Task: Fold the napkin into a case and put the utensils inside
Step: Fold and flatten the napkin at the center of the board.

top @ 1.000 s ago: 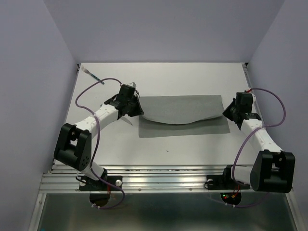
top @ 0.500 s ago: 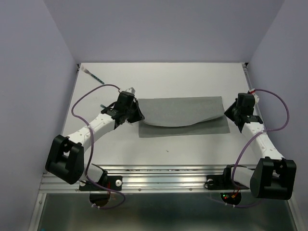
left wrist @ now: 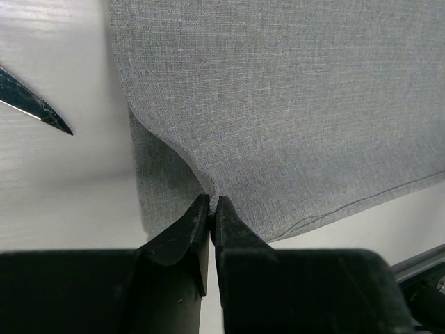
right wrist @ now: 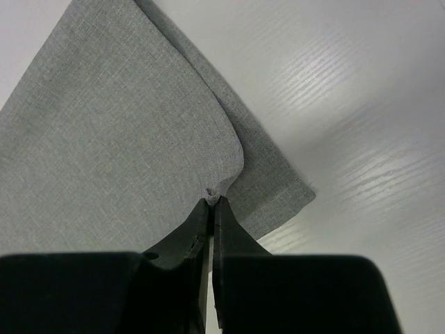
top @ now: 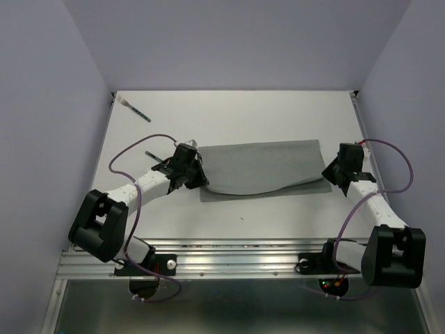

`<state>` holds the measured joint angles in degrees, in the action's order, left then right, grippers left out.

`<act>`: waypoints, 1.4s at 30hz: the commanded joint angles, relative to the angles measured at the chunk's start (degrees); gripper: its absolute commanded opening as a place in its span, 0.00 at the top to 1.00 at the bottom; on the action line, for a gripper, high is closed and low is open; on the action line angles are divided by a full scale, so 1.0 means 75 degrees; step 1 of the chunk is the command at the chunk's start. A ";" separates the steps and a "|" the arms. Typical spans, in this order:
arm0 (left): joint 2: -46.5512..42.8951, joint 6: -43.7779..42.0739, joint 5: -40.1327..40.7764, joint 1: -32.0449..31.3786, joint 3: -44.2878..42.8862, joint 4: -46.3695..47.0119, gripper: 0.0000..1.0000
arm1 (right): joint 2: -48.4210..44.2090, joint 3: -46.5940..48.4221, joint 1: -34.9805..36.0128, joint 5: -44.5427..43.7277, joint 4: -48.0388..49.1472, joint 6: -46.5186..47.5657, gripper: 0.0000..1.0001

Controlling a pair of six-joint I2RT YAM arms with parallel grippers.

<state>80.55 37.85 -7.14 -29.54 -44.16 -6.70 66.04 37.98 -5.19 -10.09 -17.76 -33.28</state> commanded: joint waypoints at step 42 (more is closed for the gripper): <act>0.4412 -0.2128 0.0495 0.1747 -0.8397 -0.2013 1.00 | 0.5902 0.7113 -0.0198 0.1356 0.2157 0.0125 0.99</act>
<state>113.60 24.43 -3.27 -18.00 -104.01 -20.62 111.07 89.21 -5.98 -0.75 -5.61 -32.47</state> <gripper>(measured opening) 0.152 0.046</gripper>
